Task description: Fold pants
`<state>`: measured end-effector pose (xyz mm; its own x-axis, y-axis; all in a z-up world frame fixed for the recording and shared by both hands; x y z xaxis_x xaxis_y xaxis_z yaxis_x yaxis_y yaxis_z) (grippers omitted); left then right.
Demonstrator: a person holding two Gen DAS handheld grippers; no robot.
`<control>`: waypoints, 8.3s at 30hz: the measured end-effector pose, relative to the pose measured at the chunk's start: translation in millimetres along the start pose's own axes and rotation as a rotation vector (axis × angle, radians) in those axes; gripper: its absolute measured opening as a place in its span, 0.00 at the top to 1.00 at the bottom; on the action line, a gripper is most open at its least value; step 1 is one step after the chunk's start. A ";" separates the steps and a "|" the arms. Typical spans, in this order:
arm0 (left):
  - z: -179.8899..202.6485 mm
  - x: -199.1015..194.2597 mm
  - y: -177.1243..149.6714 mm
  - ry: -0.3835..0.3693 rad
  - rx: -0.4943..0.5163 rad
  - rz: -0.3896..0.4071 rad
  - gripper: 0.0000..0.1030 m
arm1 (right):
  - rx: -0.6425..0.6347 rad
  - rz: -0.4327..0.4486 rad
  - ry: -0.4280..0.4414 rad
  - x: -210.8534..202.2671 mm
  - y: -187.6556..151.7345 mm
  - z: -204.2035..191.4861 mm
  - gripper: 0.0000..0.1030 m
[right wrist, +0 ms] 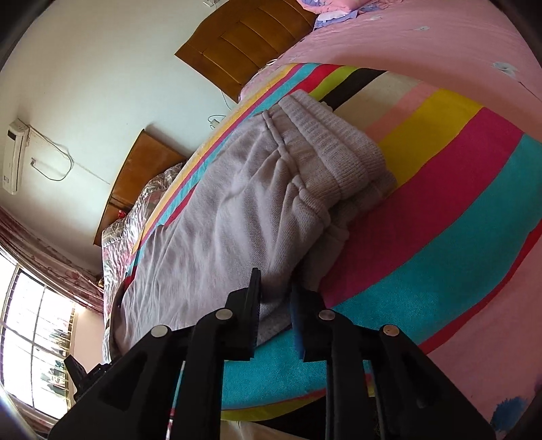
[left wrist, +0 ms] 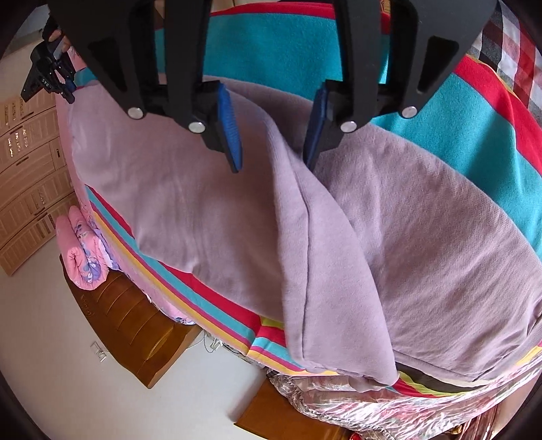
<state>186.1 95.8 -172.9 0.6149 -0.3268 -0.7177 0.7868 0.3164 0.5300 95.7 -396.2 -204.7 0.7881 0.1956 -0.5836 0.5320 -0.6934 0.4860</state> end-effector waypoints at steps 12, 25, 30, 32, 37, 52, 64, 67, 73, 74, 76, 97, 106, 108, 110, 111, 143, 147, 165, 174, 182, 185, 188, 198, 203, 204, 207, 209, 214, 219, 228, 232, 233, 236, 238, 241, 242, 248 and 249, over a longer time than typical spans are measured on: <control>7.2 10.5 -11.1 0.020 0.029 -0.045 0.90 | -0.050 -0.125 0.094 33.8 -51.5 -59.5 0.87; 3.7 11.9 -10.7 0.016 0.048 -0.028 0.87 | -0.100 -0.109 0.013 26.6 -58.1 -50.0 0.91; -6.6 -35.0 15.4 0.269 0.083 0.151 0.29 | -0.210 -0.039 -0.127 -14.5 -39.2 -45.4 0.61; 10.2 -51.6 34.1 0.308 0.139 0.213 0.25 | -0.278 0.042 -0.170 -27.0 -14.0 -51.6 0.49; 139.8 7.8 54.8 0.029 0.391 0.043 0.22 | -0.516 0.101 -0.224 9.6 38.5 -88.9 0.31; 275.8 225.4 21.3 0.042 0.738 -0.104 0.16 | -0.753 -0.101 -0.294 48.3 24.7 -29.1 0.30; 271.1 224.5 26.4 0.068 0.711 -0.076 0.11 | -0.762 -0.108 -0.306 40.2 19.3 -37.0 0.25; 272.0 224.5 26.8 0.058 0.703 -0.079 0.09 | -0.737 -0.037 -0.308 32.0 32.8 -59.5 0.22; 265.7 207.7 34.3 0.021 0.669 -0.082 0.08 | -0.788 -0.156 -0.295 67.9 -4.3 -51.5 0.13; 260.0 193.0 40.5 0.013 0.645 -0.059 0.08 | -0.774 -0.163 -0.311 65.8 -3.2 -53.7 0.14; 245.4 153.2 53.6 -0.024 0.606 0.000 0.08 | -0.773 -0.131 -0.369 58.6 4.3 -65.8 0.14; -300.4 -141.5 141.3 0.424 -0.362 0.385 0.21 | -1.406 -0.599 0.695 294.3 -300.9 -656.2 0.37; -317.9 -96.7 148.4 0.489 -0.300 0.278 0.30 | -1.563 -0.792 0.658 374.6 -406.3 -695.5 0.54; -317.1 -93.1 146.8 0.524 -0.253 0.271 0.38 | -1.566 -0.797 0.673 373.5 -408.6 -689.6 0.62; -315.7 -93.2 148.3 0.534 -0.210 0.275 0.66 | -1.578 -0.755 0.676 370.2 -405.2 -688.0 0.76; -315.5 -95.9 149.8 0.533 -0.205 0.281 0.87 | -1.572 -0.732 0.685 366.4 -399.5 -688.2 0.86; -13.7 152.3 214.3 0.562 0.442 -0.259 0.25 | -0.771 -0.351 0.282 268.9 -47.8 -385.9 0.20; -34.0 149.7 210.9 0.567 0.382 -0.266 0.93 | -0.747 -0.361 0.300 264.3 -56.8 -377.2 0.22; -270.6 -125.3 80.9 0.257 -0.439 0.364 0.44 | -0.961 -0.509 0.467 240.4 -194.4 -462.2 0.24; -163.5 -107.7 96.9 0.511 0.345 0.334 0.30 | -0.919 -0.738 0.624 263.6 -274.9 -536.1 0.40; -193.7 -127.5 90.9 0.482 0.190 0.387 0.26 | -0.779 -1.049 0.631 303.7 -332.7 -604.3 0.45; -213.9 -144.8 87.7 0.477 0.064 0.444 0.22 | -0.661 -1.023 0.822 293.2 -324.9 -678.5 0.44; -235.8 -145.8 86.5 0.451 -0.064 0.458 0.19 | -0.594 -0.912 0.893 298.2 -305.4 -724.2 0.19; -201.4 -112.5 90.8 0.438 0.112 0.370 0.19 | -0.813 -0.825 0.707 309.2 -258.1 -621.5 0.21; -218.3 -95.8 92.8 0.447 0.104 0.321 0.19 | -0.823 -0.947 0.636 319.9 -296.2 -576.8 0.22; -220.7 -92.6 94.2 0.438 0.102 0.310 0.19 | -0.845 -0.969 0.631 319.0 -306.3 -576.4 0.23; -231.6 -87.9 99.9 0.433 0.082 0.291 0.19 | -0.855 -1.085 0.653 311.8 -335.8 -592.4 0.23; -243.1 -93.6 108.7 0.415 0.026 0.309 0.19 | -0.836 -1.098 0.720 308.5 -343.7 -631.3 0.23; -293.6 -139.6 128.4 0.361 -0.356 0.457 0.19 | -0.728 -0.974 0.845 307.7 -325.9 -735.7 0.23; -296.3 -158.5 122.6 0.310 -0.379 0.463 0.19 | -0.993 -0.760 0.794 304.7 -302.0 -716.0 0.23; -263.6 -113.5 124.4 0.156 -0.372 0.358 0.44 | -1.440 -0.636 0.742 225.8 -339.4 -573.3 0.62; -265.1 -98.2 131.8 0.145 -0.372 0.322 0.52 | -1.536 -0.622 0.706 193.2 -356.9 -520.6 0.65; -266.2 -95.4 132.7 0.144 -0.374 0.317 0.52 | -1.560 -0.618 0.692 189.5 -360.2 -510.2 0.65; -271.2 -89.1 132.7 0.145 -0.399 0.302 0.55 | -1.635 -0.557 0.586 193.7 -362.1 -488.8 0.73; -274.0 -88.9 132.9 0.137 -0.415 0.308 0.57 | -1.649 -0.555 0.551 200.2 -362.4 -478.2 0.75; -276.2 -91.1 131.9 0.131 -0.435 0.317 0.58 | -1.706 -0.521 0.511 200.7 -366.0 -466.6 0.75; -275.5 -91.6 131.0 0.131 -0.436 0.317 0.58 | -1.720 -0.506 0.505 198.5 -367.5 -464.8 0.75; -273.9 -84.7 128.2 0.151 -0.433 0.291 0.58 | -1.815 -0.385 0.442 201.8 -364.7 -458.2 0.86; -274.6 -84.0 129.1 0.148 -0.440 0.293 0.58 | -1.805 -0.382 0.448 201.4 -364.3 -458.5 0.91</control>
<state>221.2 408.6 -168.2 0.7655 -0.0501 -0.6415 0.4675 0.7284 0.5009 202.5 213.7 -201.0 0.4197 0.4878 -0.7654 0.0824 0.8193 0.5674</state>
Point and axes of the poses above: each gripper's, at about its wrist camera, not at the fingertips, and x roughly the way its jaws point, z to its right, y to its top, the point moved 9 cm from there along x, roughly the way its jaws point, and after that the axes turned 2 degrees about z, right-handed, at the moved point
